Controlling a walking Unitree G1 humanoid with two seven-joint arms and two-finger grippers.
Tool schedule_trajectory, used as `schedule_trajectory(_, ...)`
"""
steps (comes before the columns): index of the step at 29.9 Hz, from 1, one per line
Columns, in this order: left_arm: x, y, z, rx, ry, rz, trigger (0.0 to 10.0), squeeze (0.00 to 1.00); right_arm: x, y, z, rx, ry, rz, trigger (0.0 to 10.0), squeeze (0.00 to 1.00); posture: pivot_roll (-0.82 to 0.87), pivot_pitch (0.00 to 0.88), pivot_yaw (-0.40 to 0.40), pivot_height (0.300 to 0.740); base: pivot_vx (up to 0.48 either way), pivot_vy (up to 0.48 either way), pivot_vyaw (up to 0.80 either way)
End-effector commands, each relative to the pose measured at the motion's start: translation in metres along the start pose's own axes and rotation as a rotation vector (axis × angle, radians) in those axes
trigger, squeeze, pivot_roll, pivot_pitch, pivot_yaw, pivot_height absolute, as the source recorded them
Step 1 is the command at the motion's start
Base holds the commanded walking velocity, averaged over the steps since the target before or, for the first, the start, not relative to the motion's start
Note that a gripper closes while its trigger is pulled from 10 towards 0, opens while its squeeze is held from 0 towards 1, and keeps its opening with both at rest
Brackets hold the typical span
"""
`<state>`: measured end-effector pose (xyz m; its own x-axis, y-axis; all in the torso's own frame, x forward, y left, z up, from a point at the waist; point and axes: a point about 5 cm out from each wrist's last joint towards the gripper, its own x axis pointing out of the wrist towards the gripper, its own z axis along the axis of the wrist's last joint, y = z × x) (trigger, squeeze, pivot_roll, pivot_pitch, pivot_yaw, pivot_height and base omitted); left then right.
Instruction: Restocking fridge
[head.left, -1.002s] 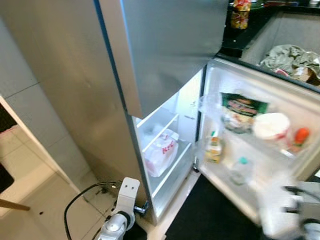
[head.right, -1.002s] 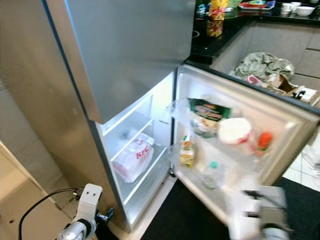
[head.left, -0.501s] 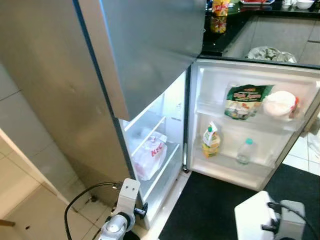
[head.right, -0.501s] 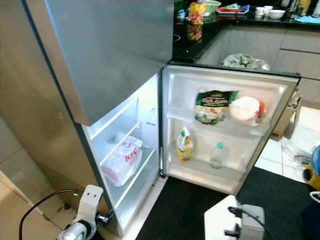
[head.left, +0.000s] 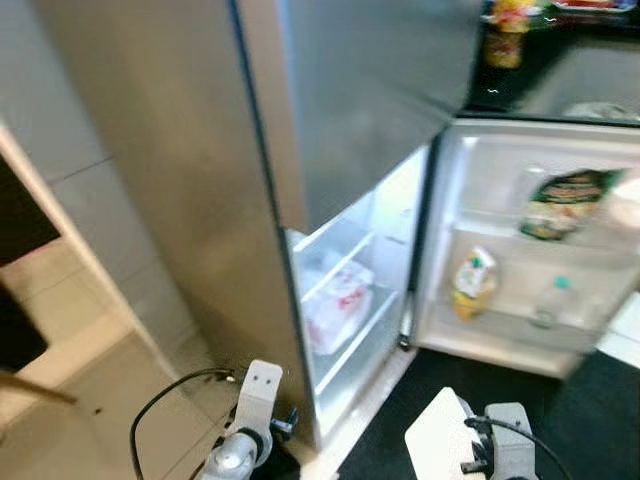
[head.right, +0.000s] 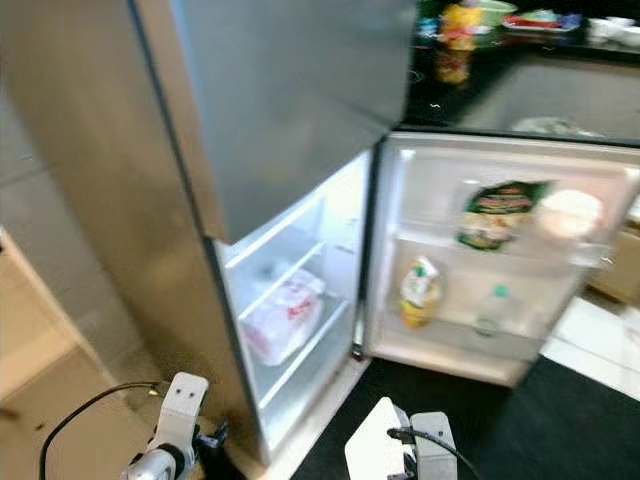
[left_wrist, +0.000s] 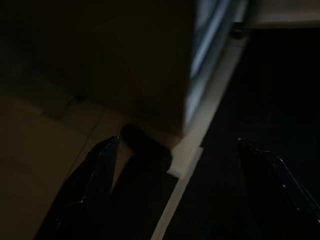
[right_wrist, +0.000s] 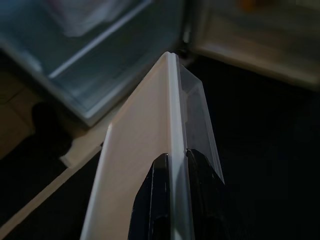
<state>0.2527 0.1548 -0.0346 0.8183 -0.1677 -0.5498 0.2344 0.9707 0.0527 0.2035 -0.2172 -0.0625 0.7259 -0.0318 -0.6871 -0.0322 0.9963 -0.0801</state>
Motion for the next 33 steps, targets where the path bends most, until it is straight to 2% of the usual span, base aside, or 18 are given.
schedule_trajectory(1, -0.0027, 0.0003, -0.0084, -0.011, 0.028, 0.014, 10.0, 0.0, 0.0016, 0.0019, 0.0067, -0.013, -0.027, 0.008, 10.0, 0.0, -0.06, 0.037, 0.026, 0.74, 0.0, 0.0, 0.8)
schedule_trajectory(7, -0.003, -0.0019, -0.0094, -0.043, 0.026, 0.007, 10.0, 0.0, 0.0009, 0.0046, 0.0042, -0.036, -0.021, 0.026, 10.0, 0.0, -0.06, 0.04, 0.026, 0.74, 0.0, 0.0, 0.8)
schedule_trajectory(12, -0.0024, -0.0029, -0.0085, -0.041, 0.027, 0.004, 10.0, 0.0, 0.0012, 0.0054, 0.0047, -0.039, -0.022, 0.031, 10.0, 0.0, -0.06, 0.041, 0.027, 0.74, 0.0, 0.0, 0.8)
schedule_trajectory(14, -0.0023, -0.0021, -0.0071, -0.01, 0.016, 0.017, 10.0, 0.0, 0.0016, 0.0065, 0.0056, -0.045, -0.025, 0.036, 10.0, 0.0, -0.06, 0.042, 0.027, 0.74, 0.0, 0.0, 0.8)
schedule_trajectory(33, -0.0004, -0.0073, -0.0046, -0.022, 0.015, -0.022, 10.0, 0.0, 0.0025, 0.0097, 0.0086, -0.06, -0.037, 0.053, 10.0, 0.0, -0.06, 0.021, 0.033, 0.74, 0.0, 0.0, 0.8)
